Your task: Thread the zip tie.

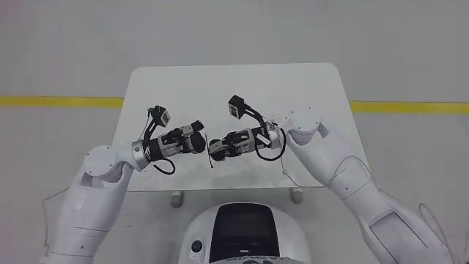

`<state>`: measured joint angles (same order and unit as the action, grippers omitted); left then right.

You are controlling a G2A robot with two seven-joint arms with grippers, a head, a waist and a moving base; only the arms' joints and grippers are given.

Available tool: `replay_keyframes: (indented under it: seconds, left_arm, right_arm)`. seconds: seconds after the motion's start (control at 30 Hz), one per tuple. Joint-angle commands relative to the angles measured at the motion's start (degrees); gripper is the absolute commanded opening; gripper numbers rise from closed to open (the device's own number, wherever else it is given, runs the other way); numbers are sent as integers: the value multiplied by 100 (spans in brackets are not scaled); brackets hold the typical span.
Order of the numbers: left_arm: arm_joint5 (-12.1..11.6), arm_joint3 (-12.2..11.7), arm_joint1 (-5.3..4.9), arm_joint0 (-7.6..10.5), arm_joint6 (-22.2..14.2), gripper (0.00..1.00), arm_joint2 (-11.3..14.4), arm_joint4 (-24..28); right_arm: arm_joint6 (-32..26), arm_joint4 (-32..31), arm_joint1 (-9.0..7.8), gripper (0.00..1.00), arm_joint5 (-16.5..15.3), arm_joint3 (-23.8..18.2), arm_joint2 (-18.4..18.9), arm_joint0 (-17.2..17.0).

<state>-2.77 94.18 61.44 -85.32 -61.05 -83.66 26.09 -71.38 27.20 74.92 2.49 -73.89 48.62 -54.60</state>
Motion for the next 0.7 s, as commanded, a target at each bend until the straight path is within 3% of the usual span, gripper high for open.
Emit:
replay_keyframes:
  seconds: [0.0, 0.2, 0.37, 0.6, 0.67]
  left_arm:
    - [-8, -12, -10, -6, -18, 43, 11, 28]
    - [-48, -29, -44, -22, -76, 35, 30, 65]
    - [-47, -22, -72, -30, -112, 35, 60, 54]
    - [-44, -17, -111, -35, -134, 18, 81, 65]
    - [-43, -16, -121, -37, -133, 18, 89, 76]
  right_arm:
    - [9, 11, 3, 0, -2, 8, -17, 2]
    - [37, 29, 16, 0, -14, 45, -77, 18]
    - [67, 29, 27, 0, -16, 85, -128, 36]
    - [168, 45, 39, 0, 20, 214, -152, 71]
    - [183, 60, 40, 0, 29, 250, -148, 79]
